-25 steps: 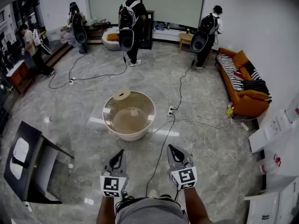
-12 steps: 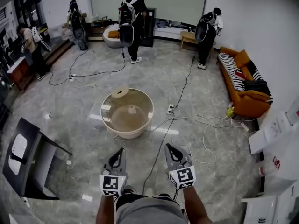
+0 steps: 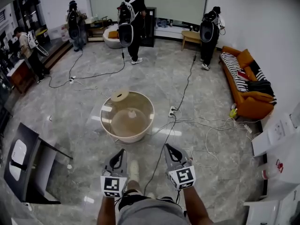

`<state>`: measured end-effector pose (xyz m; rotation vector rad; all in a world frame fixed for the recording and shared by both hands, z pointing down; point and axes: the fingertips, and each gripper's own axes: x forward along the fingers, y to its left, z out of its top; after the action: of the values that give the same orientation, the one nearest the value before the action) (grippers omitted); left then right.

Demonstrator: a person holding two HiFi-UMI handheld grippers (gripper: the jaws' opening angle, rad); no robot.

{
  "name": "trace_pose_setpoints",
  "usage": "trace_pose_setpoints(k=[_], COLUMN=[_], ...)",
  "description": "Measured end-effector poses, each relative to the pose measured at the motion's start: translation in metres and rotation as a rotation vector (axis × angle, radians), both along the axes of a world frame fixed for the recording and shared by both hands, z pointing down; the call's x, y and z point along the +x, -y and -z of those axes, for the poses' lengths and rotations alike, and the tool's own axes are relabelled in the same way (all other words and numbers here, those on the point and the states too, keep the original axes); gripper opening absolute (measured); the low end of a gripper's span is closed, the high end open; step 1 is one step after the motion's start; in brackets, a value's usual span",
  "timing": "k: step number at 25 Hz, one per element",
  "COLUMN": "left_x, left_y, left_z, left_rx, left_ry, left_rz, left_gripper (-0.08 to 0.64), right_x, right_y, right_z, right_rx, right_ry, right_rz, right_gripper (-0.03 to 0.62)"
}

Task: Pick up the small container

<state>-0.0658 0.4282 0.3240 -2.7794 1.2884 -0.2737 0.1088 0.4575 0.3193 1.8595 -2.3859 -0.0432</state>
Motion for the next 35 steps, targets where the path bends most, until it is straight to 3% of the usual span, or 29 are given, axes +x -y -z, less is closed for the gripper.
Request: trace_pose_setpoints(k=[21, 35], left_x=[0.017, 0.024], left_y=[0.296, 0.451], left_z=[-0.012, -0.046], left_rx=[-0.061, -0.096], left_ry=[-0.012, -0.005], left_rz=[0.010, 0.026], left_gripper=[0.017, 0.017], right_x=[0.001, -0.003], right_y=[0.297, 0.464], right_z=[-0.013, -0.052], right_rx=[-0.062, -0.104], right_ry=[0.002, 0.013], right_rz=[0.053, 0.114], right_gripper=[0.000, 0.000])
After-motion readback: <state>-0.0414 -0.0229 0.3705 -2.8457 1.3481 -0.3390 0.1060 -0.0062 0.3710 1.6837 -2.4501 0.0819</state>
